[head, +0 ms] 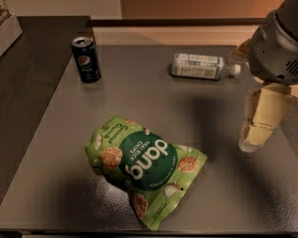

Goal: Pick green rice chip bag

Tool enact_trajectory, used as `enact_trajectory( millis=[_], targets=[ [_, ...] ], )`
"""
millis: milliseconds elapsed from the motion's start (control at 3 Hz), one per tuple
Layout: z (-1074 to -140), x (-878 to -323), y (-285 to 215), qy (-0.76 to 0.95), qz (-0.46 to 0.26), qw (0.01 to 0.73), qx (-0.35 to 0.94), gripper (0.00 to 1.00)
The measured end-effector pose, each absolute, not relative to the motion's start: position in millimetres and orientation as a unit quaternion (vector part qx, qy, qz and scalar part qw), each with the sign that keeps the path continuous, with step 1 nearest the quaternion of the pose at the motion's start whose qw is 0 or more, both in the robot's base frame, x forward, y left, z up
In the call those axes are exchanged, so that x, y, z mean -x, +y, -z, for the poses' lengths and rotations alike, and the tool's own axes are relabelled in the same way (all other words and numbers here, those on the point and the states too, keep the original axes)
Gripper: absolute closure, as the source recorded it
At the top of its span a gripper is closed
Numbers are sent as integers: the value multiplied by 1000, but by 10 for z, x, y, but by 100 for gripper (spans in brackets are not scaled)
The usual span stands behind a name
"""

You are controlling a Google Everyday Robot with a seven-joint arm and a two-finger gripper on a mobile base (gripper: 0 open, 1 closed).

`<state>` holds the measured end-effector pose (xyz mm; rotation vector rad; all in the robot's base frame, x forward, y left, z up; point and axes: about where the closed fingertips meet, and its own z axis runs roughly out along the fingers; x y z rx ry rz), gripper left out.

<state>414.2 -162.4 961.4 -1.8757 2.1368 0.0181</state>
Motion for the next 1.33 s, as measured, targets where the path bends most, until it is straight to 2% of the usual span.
enact_trajectory(
  millis=[667, 1333],
  targets=[
    [-9276, -3931, -943, 718, -53, 129, 682, 0],
    [-9057, -3796, -447, 723, -63, 117, 678, 0]
  ],
)
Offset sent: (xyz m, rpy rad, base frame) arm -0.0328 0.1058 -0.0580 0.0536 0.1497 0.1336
